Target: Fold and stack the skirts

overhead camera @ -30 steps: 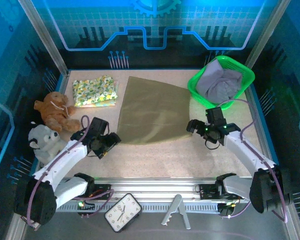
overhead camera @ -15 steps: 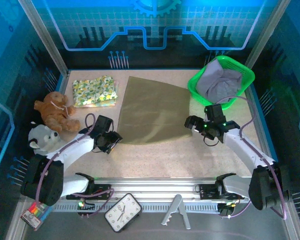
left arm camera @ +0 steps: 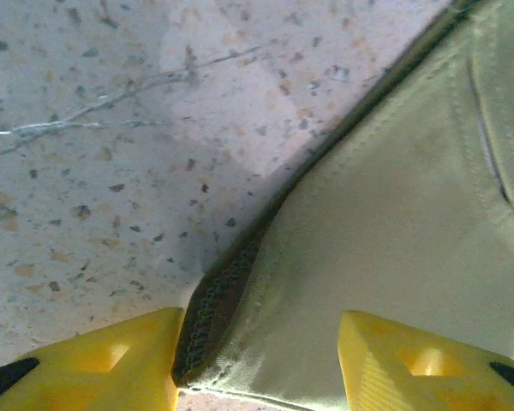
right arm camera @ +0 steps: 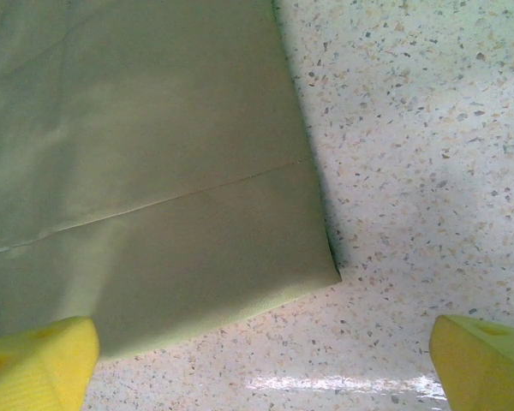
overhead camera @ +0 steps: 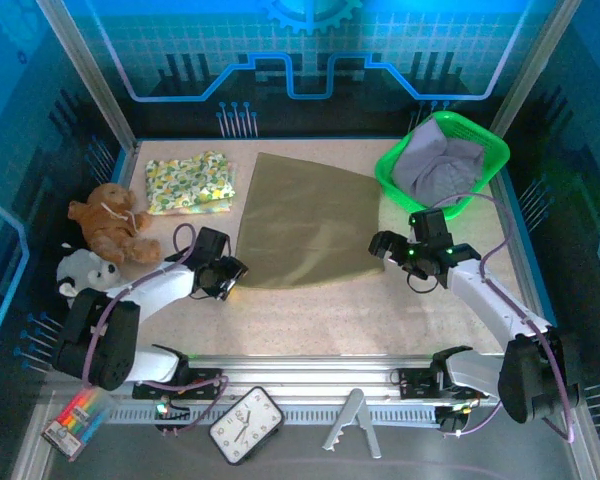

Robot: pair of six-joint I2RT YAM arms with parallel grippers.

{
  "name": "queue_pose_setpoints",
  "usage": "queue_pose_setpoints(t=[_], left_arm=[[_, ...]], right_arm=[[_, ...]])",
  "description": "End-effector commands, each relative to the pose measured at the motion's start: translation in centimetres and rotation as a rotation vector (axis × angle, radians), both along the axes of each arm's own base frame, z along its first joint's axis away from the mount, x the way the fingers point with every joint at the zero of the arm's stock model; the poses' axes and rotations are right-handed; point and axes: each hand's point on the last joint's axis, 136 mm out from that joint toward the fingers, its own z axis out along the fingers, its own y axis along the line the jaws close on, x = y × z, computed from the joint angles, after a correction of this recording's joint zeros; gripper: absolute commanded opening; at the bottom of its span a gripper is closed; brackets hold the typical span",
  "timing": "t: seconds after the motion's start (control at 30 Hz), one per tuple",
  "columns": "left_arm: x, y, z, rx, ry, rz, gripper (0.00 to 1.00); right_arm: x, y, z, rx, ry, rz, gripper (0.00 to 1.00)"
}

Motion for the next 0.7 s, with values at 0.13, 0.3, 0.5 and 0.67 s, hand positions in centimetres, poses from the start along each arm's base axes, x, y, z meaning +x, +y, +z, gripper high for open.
queue_pose_setpoints(t=[0.13, 0.3, 0.5, 0.67], left_arm=[[-0.9, 0.8, 0.9, 0.019, 0.020, 0.030, 0.52], [0.3, 0.3, 0.4, -0.003, -0.020, 0.026, 0.44], [2.9, 0.0, 2.0, 0.015, -0.093, 0.000, 0.34], [1.7, 1.1, 3.8, 0.061, -0.111, 0.003, 0.16]], right_arm=[[-0.1, 0.1, -0.3, 0.016, 0.005, -0.005, 1.00], [0.1, 0.3, -0.4, 0.024, 0.005, -0.006, 1.00], [-0.1, 0.4, -1.4, 0.031, 0.032, -0.002, 1.00], [-0.2, 0.7, -2.5, 0.052, 0.064, -0.015, 1.00]])
